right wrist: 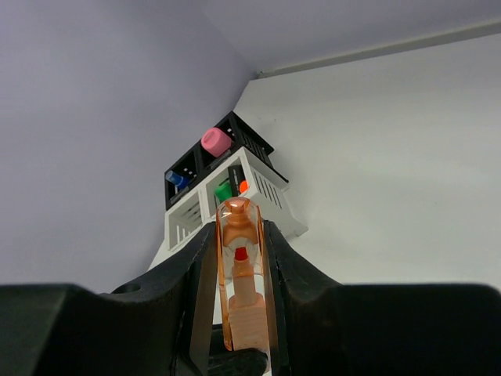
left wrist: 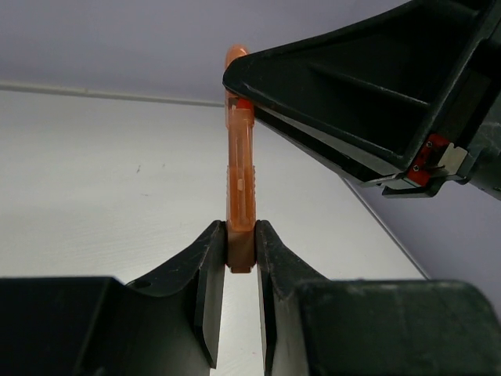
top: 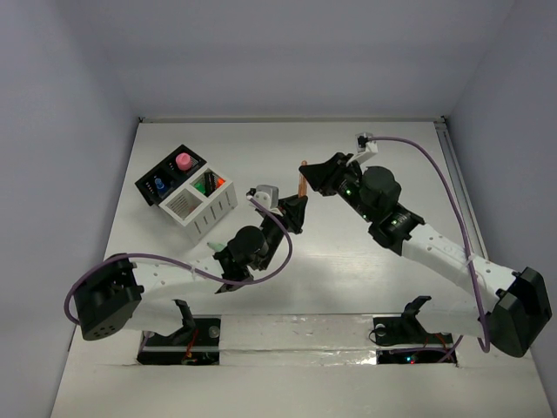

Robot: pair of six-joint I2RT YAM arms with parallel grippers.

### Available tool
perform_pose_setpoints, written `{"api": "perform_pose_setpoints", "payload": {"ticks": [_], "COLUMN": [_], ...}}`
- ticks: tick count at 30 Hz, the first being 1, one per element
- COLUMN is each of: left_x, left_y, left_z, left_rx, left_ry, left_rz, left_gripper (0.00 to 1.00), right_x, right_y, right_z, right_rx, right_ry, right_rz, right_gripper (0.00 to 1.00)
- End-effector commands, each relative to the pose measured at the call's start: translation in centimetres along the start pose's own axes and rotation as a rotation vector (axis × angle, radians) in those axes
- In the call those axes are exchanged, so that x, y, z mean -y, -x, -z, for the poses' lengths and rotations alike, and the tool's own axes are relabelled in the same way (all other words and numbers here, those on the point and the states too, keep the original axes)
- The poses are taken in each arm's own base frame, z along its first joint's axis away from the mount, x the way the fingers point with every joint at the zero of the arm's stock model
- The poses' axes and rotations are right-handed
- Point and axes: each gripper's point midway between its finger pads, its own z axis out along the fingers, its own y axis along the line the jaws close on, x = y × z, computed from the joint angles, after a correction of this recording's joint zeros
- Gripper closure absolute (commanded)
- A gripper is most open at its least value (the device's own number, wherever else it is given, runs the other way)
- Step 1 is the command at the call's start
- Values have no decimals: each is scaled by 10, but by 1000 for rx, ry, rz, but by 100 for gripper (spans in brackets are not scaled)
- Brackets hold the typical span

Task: Sort the stationery into containers
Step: Close the pen cap on the pen.

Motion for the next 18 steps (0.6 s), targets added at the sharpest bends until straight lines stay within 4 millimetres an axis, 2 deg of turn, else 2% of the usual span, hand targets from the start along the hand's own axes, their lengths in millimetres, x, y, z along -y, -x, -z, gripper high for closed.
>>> {"api": "perform_pose_setpoints", "payload": {"ticks": [1, 8, 10, 18], "left_x": [7, 7, 6, 8], "left_y": [29, 34, 40, 61], "left_z": [-8, -7, -6, -2], "left_rx": [77, 90, 101, 138], "left_ry": [12, 16, 19, 12], "left_rz": [45, 49, 49, 56], "left_gripper": [100, 100, 100, 100], "right_x": [-12, -9, -9, -6], "right_y": [0, -9, -24, -57], "right_z": [7, 10, 11, 18], "right_rx": [19, 5, -29, -90], "right_ry": [26, 9, 13, 18], "right_rz": [26, 42, 48, 76], "right_gripper": [100, 100, 100, 100]}}
